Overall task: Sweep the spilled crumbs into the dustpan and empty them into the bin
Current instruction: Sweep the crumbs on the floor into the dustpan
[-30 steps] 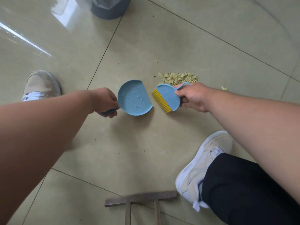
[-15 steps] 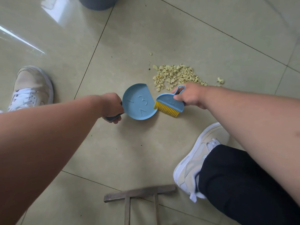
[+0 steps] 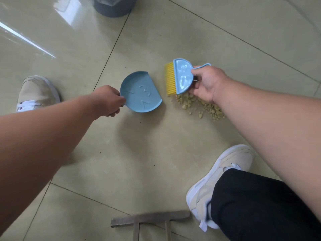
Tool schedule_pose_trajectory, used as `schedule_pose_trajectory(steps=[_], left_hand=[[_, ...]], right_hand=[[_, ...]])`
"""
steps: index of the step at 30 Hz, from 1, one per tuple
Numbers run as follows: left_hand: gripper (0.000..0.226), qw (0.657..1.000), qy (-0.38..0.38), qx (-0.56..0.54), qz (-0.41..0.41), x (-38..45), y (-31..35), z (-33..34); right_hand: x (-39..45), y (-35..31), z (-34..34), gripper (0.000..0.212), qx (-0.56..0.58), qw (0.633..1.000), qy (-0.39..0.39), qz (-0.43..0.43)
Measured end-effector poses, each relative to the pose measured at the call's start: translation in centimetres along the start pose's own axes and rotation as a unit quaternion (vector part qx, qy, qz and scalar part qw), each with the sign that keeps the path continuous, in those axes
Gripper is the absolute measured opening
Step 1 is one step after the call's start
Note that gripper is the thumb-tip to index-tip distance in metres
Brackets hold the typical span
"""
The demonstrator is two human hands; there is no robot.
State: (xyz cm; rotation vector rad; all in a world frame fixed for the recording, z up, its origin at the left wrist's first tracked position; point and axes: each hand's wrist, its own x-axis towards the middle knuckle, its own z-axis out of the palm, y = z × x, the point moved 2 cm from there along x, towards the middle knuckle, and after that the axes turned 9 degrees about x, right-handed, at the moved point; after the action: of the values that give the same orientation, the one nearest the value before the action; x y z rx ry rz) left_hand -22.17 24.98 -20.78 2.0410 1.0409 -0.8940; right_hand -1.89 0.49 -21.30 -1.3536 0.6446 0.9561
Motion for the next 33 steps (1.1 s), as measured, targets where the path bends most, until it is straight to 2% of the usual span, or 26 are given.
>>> schedule_pose_trajectory(steps=[4, 9, 14, 22, 27, 30, 33], left_hand=[[0.024, 1.0, 0.028, -0.011, -0.009, 1.7, 0.2, -2.3], [0.026, 0.999, 0.031, 0.009, -0.012, 3.2, 0.8, -3.6], [0.027, 0.999, 0.02, 0.031, -0.008, 3.1, 1.2, -3.3], [0.029, 0.998, -0.006, 0.064, -0.001, 1.4, 2.3, -0.8], [0.032, 0.998, 0.007, 0.068, -0.014, 0.9, 1.2, -0.7], [0.033, 0.998, 0.025, 0.053, -0.021, 1.1, 0.0, -1.2], [0.03, 0.998, 0.033, 0.041, -0.017, 1.5, -1.0, -1.6]], right_hand=[[1.7, 0.7, 4.0, 0.016, 0.08, 0.997, 0.009, 0.005], [3.2, 2.2, 6.3, 0.016, 0.069, 0.997, 0.029, 0.003], [2.9, 2.8, 4.2, 0.017, 0.065, 0.996, 0.054, -0.001], [0.5, 1.3, -3.4, 0.022, 0.033, 0.992, 0.12, -0.018], [-0.1, -0.2, -5.8, 0.021, 0.027, 0.986, 0.159, -0.044], [0.3, -0.5, -5.4, 0.029, 0.058, 0.986, 0.154, -0.038], [0.6, -0.1, -3.1, 0.021, 0.042, 0.993, 0.109, -0.03]])
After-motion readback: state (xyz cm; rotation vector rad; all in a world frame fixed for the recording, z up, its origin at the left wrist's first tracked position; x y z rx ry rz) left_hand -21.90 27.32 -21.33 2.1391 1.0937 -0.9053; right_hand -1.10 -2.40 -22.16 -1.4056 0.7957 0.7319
